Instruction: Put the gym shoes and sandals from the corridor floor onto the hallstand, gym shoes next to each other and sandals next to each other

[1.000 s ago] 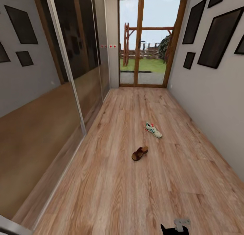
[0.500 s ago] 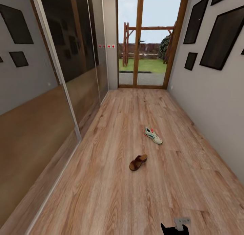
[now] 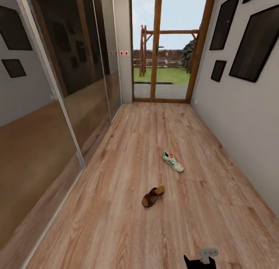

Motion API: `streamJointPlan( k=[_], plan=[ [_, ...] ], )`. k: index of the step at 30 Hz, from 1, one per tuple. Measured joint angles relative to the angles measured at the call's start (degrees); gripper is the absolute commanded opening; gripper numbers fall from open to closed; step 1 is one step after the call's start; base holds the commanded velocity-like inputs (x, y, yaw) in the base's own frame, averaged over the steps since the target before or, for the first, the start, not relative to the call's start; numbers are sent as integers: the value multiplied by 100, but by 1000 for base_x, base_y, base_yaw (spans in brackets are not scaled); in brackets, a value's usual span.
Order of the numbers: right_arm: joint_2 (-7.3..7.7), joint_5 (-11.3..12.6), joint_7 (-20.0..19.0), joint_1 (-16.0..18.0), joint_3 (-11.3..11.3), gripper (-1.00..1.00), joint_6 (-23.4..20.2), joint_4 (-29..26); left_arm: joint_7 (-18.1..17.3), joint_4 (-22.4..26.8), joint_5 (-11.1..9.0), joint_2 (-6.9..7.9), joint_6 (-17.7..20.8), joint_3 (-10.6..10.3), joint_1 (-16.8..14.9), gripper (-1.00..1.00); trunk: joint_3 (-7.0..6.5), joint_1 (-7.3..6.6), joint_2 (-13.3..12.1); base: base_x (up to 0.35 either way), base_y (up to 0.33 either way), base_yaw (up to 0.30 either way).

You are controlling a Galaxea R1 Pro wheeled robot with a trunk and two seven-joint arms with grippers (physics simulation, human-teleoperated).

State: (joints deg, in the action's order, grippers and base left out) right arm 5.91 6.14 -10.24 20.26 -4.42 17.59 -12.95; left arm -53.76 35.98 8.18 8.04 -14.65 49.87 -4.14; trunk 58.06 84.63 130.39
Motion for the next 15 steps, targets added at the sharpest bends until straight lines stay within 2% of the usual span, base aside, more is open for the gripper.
streamJointPlan(
  k=[15],
  plan=[
    [28, -15, -16, 0, -5, 100, 1, 6, 1, 0, 0, 0, 0, 0, 0, 100, 0, 0, 0, 273, -166, 0]
  ],
)
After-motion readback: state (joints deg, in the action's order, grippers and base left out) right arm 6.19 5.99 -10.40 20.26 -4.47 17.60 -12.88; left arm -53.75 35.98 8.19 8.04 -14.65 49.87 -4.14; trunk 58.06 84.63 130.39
